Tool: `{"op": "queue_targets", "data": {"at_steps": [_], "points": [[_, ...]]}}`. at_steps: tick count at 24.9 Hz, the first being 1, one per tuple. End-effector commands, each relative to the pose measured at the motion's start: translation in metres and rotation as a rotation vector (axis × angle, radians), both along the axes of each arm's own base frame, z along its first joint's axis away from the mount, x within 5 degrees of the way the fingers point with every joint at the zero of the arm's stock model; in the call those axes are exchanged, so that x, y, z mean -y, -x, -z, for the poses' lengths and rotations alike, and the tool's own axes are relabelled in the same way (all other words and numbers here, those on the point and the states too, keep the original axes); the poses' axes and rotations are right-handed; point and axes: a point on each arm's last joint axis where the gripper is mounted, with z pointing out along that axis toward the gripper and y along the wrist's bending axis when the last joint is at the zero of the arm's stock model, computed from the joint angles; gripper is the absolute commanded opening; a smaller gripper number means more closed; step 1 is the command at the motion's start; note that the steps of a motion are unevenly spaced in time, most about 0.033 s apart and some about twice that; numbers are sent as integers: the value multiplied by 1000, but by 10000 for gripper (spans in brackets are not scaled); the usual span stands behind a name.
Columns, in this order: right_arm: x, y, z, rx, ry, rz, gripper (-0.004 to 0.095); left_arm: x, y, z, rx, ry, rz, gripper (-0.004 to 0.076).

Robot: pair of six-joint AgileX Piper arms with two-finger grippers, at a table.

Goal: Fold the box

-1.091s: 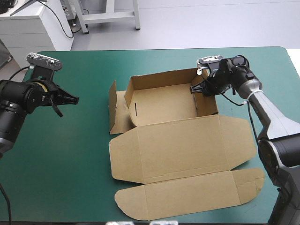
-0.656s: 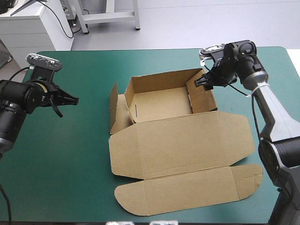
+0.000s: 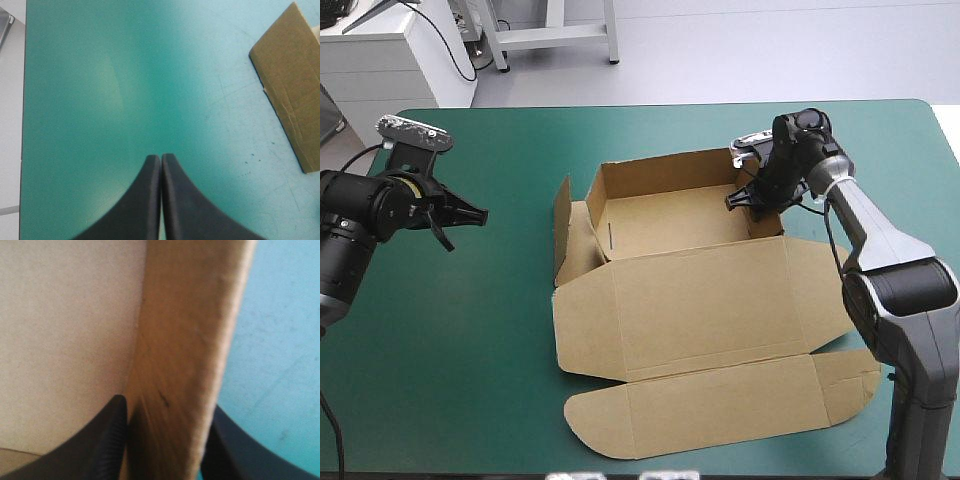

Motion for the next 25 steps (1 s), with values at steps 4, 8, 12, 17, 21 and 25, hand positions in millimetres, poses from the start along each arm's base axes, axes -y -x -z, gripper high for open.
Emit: {"op": "queue_targets", "data": {"at_steps": [4,8,12,17,21,25], "points": [[2,7,-39,98,-9,-16,-21,-1,6,-19,96,12,6,-8],[3,9,-58,153,-20,-18,-21,-1,6,-19,95,14,6,-8],[4,16,-79,205,-29,-22,-21,1,6,-19,90,37,10,-8],[6,24,-94,242,-32,-32,-21,1,7,-16,74,43,10,-8],[7,33,-109,274,-51,-37,-21,1,8,-12,44,38,6,-8],[8,45,-129,307,-161,-84,-21,-1,7,-7,29,15,0,-8]]}}
